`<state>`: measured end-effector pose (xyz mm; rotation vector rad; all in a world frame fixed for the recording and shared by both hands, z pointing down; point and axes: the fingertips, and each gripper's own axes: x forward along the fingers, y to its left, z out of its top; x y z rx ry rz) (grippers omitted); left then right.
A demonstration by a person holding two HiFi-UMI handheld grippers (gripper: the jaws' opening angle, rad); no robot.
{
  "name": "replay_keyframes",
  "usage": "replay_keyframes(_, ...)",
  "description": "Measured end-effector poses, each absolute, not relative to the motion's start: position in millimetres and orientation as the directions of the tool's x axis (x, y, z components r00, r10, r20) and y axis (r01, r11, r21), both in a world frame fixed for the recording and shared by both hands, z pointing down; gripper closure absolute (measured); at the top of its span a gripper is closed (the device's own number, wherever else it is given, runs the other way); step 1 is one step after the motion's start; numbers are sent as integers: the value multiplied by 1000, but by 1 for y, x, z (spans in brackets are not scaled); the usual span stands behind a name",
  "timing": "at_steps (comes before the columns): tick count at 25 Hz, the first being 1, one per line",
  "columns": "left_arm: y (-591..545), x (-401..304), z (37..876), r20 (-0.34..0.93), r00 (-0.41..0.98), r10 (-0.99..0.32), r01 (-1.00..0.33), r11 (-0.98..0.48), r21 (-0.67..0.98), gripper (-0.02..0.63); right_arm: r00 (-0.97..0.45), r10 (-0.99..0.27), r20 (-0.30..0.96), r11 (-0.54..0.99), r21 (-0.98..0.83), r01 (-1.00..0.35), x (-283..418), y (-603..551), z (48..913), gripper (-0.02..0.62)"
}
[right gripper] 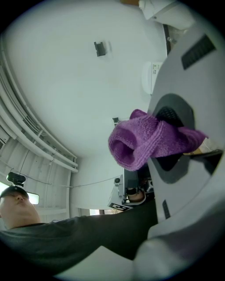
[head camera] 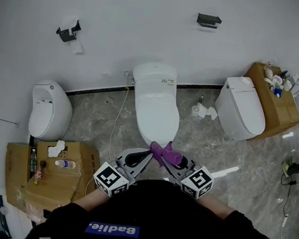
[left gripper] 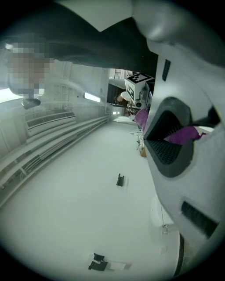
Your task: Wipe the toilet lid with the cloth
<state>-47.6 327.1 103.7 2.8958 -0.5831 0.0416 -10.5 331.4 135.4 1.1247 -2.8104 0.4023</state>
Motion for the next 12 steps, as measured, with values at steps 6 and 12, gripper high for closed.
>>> replay_keyframes(6, 331, -48, 103, 63, 922, -383, -388, -904, 182, 589, -722, -668, 177, 693, -206, -691, -10, 334, 135, 512)
replay_keyframes(12, 330, -49, 104, 59, 918, -392, -396, -900, 179, 589, -718, -670, 186, 688, -206, -695, -8, 336, 136, 512)
